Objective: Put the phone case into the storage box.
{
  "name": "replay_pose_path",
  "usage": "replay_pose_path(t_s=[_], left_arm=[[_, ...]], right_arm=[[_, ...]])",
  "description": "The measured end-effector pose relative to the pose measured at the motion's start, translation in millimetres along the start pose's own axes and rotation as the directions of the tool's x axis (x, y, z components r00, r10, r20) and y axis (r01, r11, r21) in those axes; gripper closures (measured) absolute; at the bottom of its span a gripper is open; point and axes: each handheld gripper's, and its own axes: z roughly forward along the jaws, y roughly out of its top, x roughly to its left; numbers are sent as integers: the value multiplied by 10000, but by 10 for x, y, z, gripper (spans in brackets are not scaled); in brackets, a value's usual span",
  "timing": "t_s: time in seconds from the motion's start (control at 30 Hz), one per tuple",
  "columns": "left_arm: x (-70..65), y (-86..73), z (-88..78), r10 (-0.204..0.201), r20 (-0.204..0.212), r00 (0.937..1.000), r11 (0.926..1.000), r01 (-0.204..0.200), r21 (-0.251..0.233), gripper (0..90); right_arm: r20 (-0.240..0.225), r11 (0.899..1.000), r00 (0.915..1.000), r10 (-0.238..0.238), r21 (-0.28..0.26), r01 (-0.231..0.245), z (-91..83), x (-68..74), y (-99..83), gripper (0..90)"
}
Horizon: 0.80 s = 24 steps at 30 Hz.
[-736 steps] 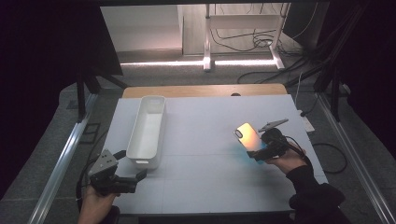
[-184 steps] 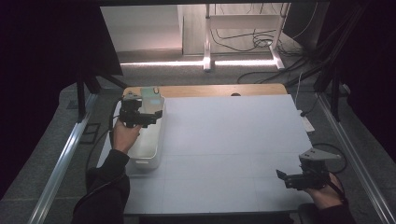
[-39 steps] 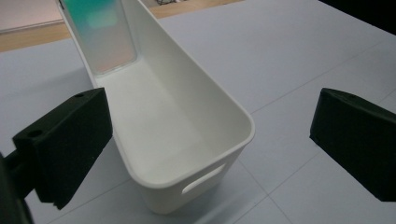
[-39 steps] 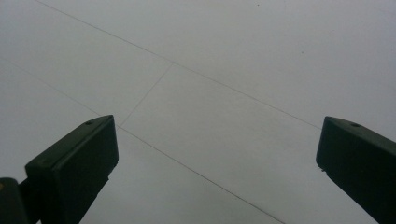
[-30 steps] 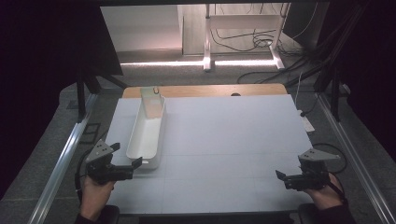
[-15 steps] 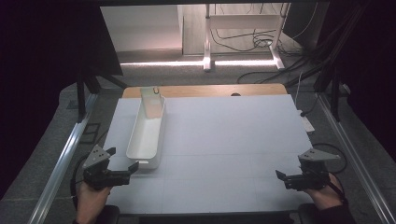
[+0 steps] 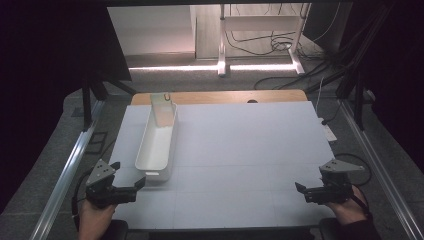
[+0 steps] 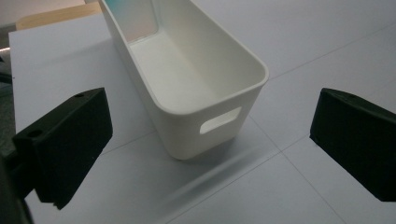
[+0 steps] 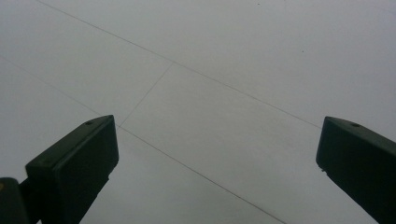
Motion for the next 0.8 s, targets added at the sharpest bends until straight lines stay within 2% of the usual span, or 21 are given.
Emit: replay_pose_path(t_s=[0.47,0.8], left_arm=[[5,-92,-80,-137,-174,9998,9998,139,117,0],[-7,-139,-104,-26,-352,9994,9993,39,368,0]], right_arm=[[6,10000,10000,11,-8,-11,-2,0,0,0],[6,10000,10000,22,-5,-22,-2,-1,-1,0]])
